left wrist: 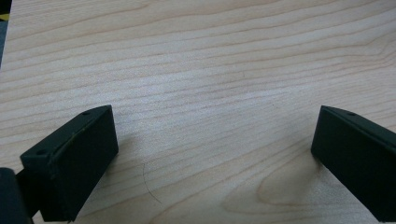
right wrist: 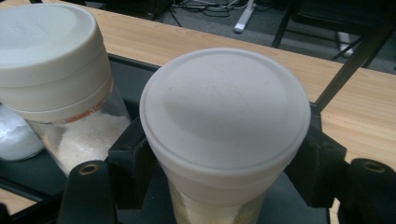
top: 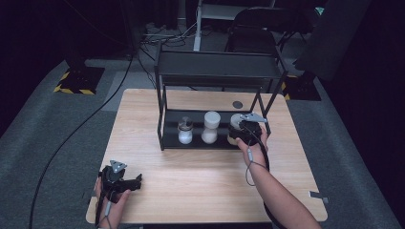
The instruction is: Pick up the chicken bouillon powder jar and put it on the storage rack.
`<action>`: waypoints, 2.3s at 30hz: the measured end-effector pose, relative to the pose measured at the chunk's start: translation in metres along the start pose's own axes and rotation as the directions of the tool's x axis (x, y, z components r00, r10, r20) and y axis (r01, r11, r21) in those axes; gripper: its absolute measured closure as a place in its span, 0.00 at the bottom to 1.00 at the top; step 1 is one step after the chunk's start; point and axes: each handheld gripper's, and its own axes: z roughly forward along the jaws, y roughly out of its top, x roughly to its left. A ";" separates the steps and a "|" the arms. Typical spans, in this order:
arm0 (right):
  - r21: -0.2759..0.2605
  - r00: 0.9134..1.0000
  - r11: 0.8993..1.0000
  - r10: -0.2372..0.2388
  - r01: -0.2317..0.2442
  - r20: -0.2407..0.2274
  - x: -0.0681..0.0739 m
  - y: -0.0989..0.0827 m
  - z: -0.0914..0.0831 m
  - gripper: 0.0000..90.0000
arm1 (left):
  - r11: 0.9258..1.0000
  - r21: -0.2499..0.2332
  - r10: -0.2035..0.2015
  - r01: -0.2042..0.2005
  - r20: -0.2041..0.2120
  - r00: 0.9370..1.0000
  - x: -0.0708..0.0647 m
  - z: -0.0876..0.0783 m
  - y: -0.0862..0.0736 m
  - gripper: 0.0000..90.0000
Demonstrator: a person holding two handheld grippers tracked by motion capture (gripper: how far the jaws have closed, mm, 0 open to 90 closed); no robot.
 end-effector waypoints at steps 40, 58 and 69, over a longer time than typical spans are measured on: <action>-0.104 0.998 0.993 -0.052 0.047 -0.041 -0.035 -0.010 -0.113 0.04 | 1.000 0.000 -0.001 0.001 -0.002 1.000 0.000 0.000 0.000 0.01; -0.072 0.999 0.997 -0.037 0.034 -0.040 -0.058 -0.058 -0.124 0.04 | 1.000 0.000 -0.001 0.001 -0.002 1.000 0.000 0.000 0.000 0.01; -0.045 1.000 0.999 -0.013 0.013 -0.007 -0.065 -0.087 -0.116 0.04 | 1.000 0.000 -0.001 0.001 -0.002 1.000 0.000 0.000 0.000 0.01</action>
